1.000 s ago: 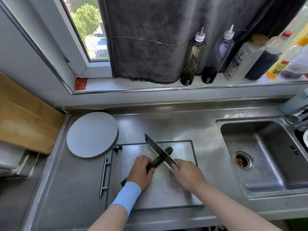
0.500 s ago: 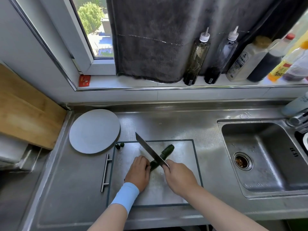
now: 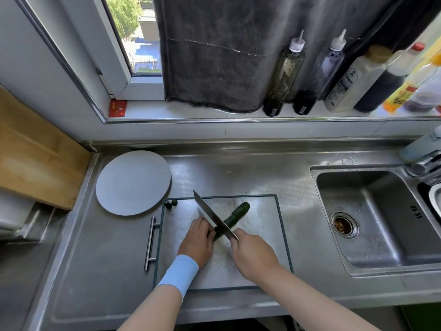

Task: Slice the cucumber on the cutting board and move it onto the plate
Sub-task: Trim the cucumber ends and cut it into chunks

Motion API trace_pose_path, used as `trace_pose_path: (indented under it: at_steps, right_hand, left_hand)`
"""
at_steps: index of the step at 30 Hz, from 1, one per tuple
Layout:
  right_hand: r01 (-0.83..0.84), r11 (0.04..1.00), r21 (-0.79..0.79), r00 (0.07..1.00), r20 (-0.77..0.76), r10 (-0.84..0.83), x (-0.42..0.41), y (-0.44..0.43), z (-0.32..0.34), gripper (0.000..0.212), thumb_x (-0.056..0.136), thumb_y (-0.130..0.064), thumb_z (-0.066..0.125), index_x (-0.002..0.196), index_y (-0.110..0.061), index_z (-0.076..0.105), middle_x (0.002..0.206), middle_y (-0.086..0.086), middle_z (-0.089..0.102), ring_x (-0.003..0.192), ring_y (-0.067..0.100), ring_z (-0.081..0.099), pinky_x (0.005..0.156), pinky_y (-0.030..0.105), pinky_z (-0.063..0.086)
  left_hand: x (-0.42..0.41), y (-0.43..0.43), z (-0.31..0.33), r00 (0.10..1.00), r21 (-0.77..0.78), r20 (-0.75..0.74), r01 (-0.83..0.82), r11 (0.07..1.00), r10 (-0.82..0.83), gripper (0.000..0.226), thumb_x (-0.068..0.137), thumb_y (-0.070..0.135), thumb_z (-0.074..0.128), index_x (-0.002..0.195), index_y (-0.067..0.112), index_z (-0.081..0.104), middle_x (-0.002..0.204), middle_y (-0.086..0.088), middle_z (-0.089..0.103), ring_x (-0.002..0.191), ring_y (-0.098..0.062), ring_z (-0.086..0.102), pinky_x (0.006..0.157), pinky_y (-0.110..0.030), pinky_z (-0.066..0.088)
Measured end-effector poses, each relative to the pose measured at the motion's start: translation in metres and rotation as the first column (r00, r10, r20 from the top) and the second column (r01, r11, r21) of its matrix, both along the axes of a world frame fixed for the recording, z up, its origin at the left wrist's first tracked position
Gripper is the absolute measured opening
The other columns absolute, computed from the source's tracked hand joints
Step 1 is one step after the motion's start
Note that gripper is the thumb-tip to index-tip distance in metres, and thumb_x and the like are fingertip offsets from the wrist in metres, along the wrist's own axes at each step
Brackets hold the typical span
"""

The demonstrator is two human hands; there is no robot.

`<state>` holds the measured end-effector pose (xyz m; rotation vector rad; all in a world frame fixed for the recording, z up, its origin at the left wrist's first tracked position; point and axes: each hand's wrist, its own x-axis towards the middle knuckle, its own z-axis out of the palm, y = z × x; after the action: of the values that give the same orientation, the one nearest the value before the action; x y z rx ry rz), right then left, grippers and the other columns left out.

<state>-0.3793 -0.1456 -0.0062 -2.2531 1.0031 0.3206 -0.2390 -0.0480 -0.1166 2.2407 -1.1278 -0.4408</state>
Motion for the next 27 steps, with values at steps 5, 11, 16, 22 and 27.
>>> trace_pose_path:
  at_steps: [5, 11, 16, 22, 27]
  right_hand:
    - [0.019, 0.996, 0.082, 0.999, -0.037, -0.016, 0.009, -0.006, -0.004, 0.021, 0.106, -0.034, 0.034, 0.096, -0.024, 0.049, 0.081, -0.001, 0.056, 0.072, 0.022, 0.053, 0.057, 0.033, 0.037]
    - [0.042, 0.994, 0.105, 0.997, -0.062, -0.036, 0.013, -0.004, -0.018, 0.021, 0.106, -0.033, 0.035, 0.093, -0.022, 0.048, 0.079, -0.003, 0.054, 0.073, 0.021, 0.051, 0.062, 0.034, 0.037]
    - [0.085, 0.992, 0.094, 0.995, -0.053, -0.08, 0.011, -0.002, -0.03, 0.025, 0.105, -0.033, 0.037, 0.095, -0.018, 0.053, 0.081, 0.0, 0.059, 0.07, 0.02, 0.053, 0.06, 0.033, 0.039]
    - [0.057, 0.996, 0.063, 0.997, -0.051, -0.054, 0.011, -0.003, -0.027, 0.027, 0.105, -0.034, 0.036, 0.102, -0.017, 0.056, 0.082, 0.001, 0.06, 0.074, 0.023, 0.054, 0.062, 0.034, 0.041]
    - [0.032, 0.999, 0.028, 0.998, -0.054, -0.031, 0.008, -0.005, -0.026, 0.025, 0.106, -0.034, 0.034, 0.098, -0.02, 0.053, 0.074, -0.004, 0.054, 0.066, 0.018, 0.05, 0.053, 0.032, 0.033]
  left_hand:
    - [0.0, 0.0, 0.0, 1.0, -0.006, 0.005, 0.0, 1.0, 0.0, 0.011, 0.094, 0.019, 0.053, 0.084, 0.015, 0.049, 0.092, 0.007, 0.043, 0.086, -0.009, 0.039, 0.075, -0.02, 0.04]
    - [0.002, 0.001, 0.0, 1.0, -0.014, 0.003, 0.013, 1.0, -0.013, 0.013, 0.094, 0.019, 0.053, 0.083, 0.02, 0.046, 0.091, 0.007, 0.043, 0.086, -0.01, 0.04, 0.075, -0.023, 0.042]
    - [0.001, 0.002, 0.0, 1.0, -0.023, -0.002, 0.007, 1.0, -0.007, 0.012, 0.093, 0.018, 0.055, 0.083, 0.017, 0.048, 0.09, 0.007, 0.043, 0.085, -0.009, 0.039, 0.073, -0.023, 0.042]
    - [0.004, 0.008, 0.005, 1.0, -0.043, 0.014, 0.013, 0.999, -0.013, 0.003, 0.091, 0.021, 0.057, 0.093, 0.019, 0.057, 0.094, 0.01, 0.051, 0.088, -0.006, 0.045, 0.076, -0.018, 0.04]
    - [0.009, 0.04, 0.01, 0.999, -0.03, 0.027, -0.043, 0.999, 0.044, 0.023, 0.081, 0.023, 0.056, 0.103, 0.02, 0.053, 0.098, 0.011, 0.046, 0.091, -0.009, 0.045, 0.077, -0.021, 0.041]
